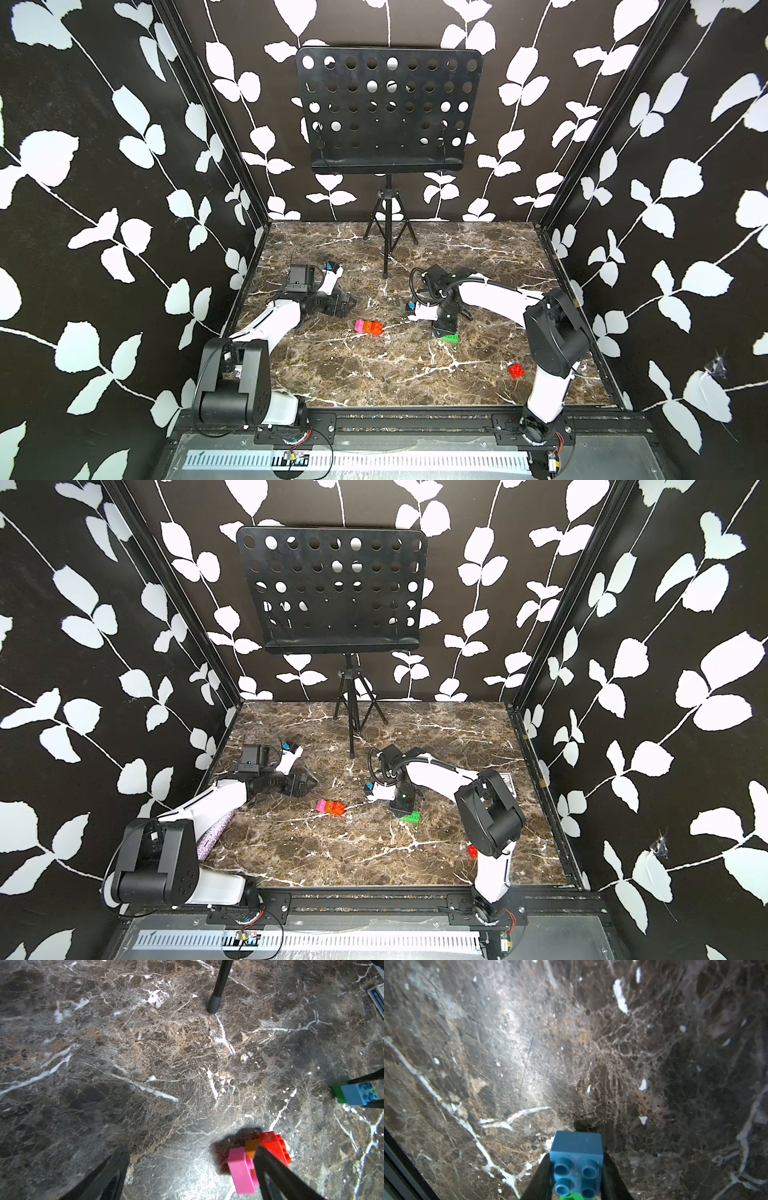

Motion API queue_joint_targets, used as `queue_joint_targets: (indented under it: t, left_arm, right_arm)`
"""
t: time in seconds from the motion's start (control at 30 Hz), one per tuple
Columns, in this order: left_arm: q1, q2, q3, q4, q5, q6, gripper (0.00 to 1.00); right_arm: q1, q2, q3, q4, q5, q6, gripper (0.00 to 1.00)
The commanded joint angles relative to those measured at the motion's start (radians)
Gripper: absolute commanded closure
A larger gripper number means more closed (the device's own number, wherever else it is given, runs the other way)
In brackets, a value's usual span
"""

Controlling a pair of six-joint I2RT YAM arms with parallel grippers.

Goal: Assemble the letter y with lego
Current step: Assemble the lego brick with the lego brick.

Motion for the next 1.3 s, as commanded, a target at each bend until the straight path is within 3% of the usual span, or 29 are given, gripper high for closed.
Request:
queue_joint_targets:
  t: [0.0, 0.17, 0.37, 0.57, 0.8, 0.9, 1.1, 1.27]
  left_arm:
    - [0.008, -0.018, 0.020, -0.014, -0.006, 0.010, 0.05]
    - [0.016, -0.025, 0.022, -0.014, -0.010, 0.006, 0.05]
    - [0.019, -0.031, 0.022, -0.013, -0.012, 0.005, 0.05]
    - [0.020, -0.034, 0.016, -0.006, -0.003, -0.002, 0.05]
    - [0.019, -0.031, 0.019, 0.002, 0.015, -0.033, 0.05]
    - [0.014, -0.034, 0.027, 0.002, 0.019, -0.049, 0.05]
    - [-0.008, -0.023, 0.040, -0.002, 0.014, -0.071, 0.05]
    - [-0.022, -0.004, 0.050, 0.000, 0.012, -0.090, 0.05]
  right_arm:
    - [0.002, 0.016, -0.066, 0.095, 0.043, 0.077, 0.83]
    - [0.027, -0.026, -0.018, 0.163, 0.000, 0.069, 0.82]
    - [0.033, 0.039, 0.090, 0.172, -0.039, 0.060, 0.77]
    - [0.033, 0.066, 0.116, 0.147, -0.038, 0.081, 0.59]
    - [0.021, -0.047, 0.073, 0.158, 0.006, 0.181, 0.49]
    - [-0.015, -0.138, 0.054, 0.159, 0.044, 0.331, 0.49]
    - [-0.133, -0.316, -0.024, -0.004, 0.180, 0.882, 0.49]
    - [-0.262, -0.497, -0.202, -0.169, 0.222, 1.257, 0.51]
